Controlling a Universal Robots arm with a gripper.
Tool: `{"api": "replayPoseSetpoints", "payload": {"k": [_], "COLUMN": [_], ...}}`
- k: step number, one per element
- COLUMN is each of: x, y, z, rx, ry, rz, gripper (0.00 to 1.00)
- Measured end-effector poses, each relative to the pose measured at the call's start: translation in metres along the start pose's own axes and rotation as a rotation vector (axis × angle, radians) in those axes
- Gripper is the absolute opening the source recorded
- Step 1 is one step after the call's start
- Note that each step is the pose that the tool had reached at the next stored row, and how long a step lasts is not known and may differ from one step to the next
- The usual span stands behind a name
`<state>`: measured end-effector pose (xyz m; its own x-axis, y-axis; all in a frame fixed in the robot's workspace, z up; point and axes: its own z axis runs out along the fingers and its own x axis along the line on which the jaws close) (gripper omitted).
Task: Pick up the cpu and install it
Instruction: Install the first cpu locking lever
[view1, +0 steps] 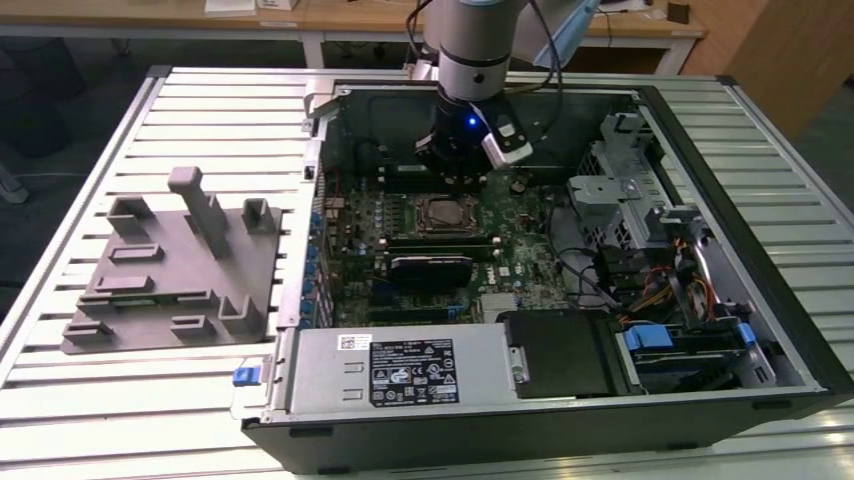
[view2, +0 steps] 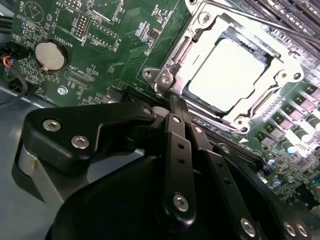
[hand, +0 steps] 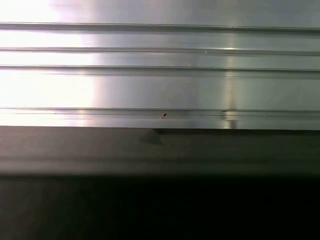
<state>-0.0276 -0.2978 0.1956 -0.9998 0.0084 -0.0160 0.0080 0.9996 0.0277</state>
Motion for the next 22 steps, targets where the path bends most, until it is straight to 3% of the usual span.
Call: {"api": "replayPoseSetpoints", "payload": {"k": [3,8,22], "x": [-0.0001,-0.0002,-0.0002], "y": [0.0002,0.0003,-0.0064], "z": [-0.0026,-0.0133,-0.0133], "rx": [-0.0011,-0.0002,-0.0002], "ry": [-0.0001,0.0003,0.0002], "rz": [-0.001,-0.001,-0.001], "gripper": [0.11,0.11,0.11]}}
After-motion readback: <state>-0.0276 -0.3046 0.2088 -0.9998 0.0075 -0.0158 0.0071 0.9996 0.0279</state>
